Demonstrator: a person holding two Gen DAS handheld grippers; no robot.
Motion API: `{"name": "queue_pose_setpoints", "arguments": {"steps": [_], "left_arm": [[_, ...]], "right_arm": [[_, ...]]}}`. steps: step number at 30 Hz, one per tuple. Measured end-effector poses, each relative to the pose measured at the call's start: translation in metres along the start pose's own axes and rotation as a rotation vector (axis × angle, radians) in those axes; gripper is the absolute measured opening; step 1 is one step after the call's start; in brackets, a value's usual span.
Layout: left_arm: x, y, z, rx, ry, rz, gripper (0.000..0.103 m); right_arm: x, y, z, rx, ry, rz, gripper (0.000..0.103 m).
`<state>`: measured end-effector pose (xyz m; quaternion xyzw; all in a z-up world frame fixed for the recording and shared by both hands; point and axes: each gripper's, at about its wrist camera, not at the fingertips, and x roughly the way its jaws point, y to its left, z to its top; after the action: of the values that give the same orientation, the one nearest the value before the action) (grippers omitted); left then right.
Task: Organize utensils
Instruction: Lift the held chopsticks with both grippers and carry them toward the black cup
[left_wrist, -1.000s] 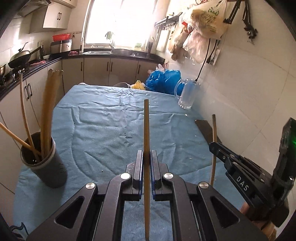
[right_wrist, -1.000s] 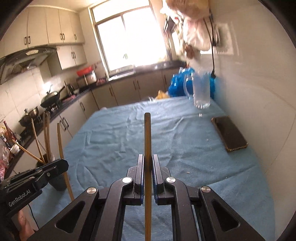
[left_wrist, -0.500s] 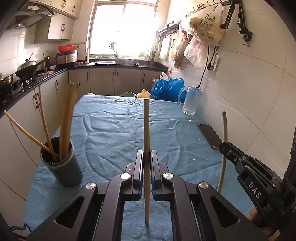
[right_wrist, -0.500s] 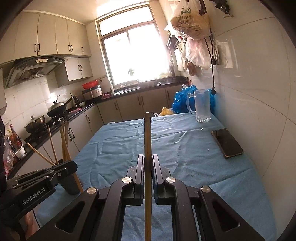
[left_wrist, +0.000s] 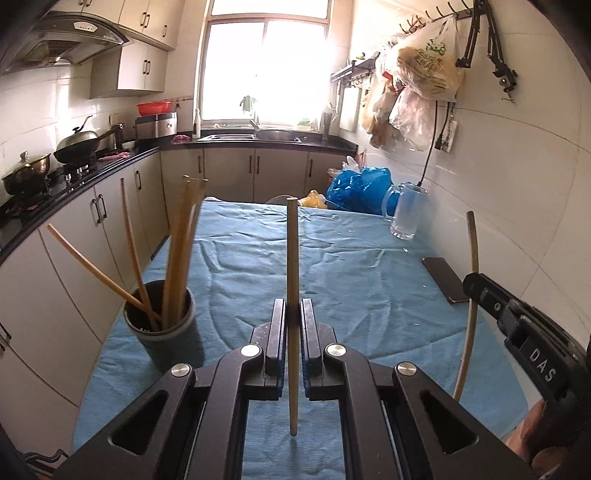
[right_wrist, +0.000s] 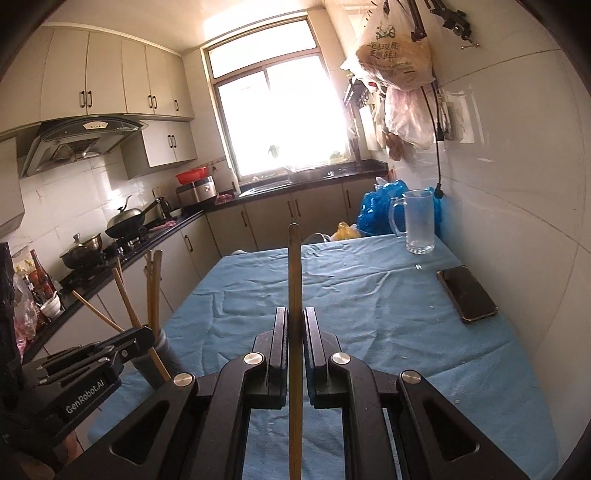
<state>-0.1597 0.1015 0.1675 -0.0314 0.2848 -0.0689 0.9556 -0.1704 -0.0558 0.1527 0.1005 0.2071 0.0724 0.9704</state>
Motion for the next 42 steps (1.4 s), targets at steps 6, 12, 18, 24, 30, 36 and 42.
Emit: {"name": "queue_pose_setpoints", "arguments": {"steps": [6,12,18,24,30,36,42], "left_arm": [[0.003,0.016,0.000,-0.022,0.011,0.008,0.006],[0.004,0.036,0.002,-0.063,0.014,0.009,0.006],[0.002,0.048,0.006,-0.076,0.003,0.001,0.006],[-0.004,0.055,0.016,-0.084,-0.020,-0.019,0.006],[-0.012,0.061,0.029,-0.081,-0.045,-0.044,0.006],[-0.024,0.067,0.044,-0.052,-0.084,-0.056,0.006],[-0.029,0.078,0.059,-0.046,-0.103,-0.047,0.006]], "right_arm": [[0.011,0.015,0.009,-0.011,-0.001,0.030,0.008],[0.028,0.034,0.020,-0.035,0.001,0.070,0.008],[0.044,0.050,0.027,-0.050,0.008,0.098,0.008],[0.059,0.063,0.034,-0.052,0.016,0.121,0.008],[0.067,0.075,0.041,-0.065,0.010,0.140,0.008],[0.074,0.084,0.049,-0.064,0.005,0.162,0.008],[0.082,0.095,0.057,-0.065,0.001,0.198,0.008]]}}
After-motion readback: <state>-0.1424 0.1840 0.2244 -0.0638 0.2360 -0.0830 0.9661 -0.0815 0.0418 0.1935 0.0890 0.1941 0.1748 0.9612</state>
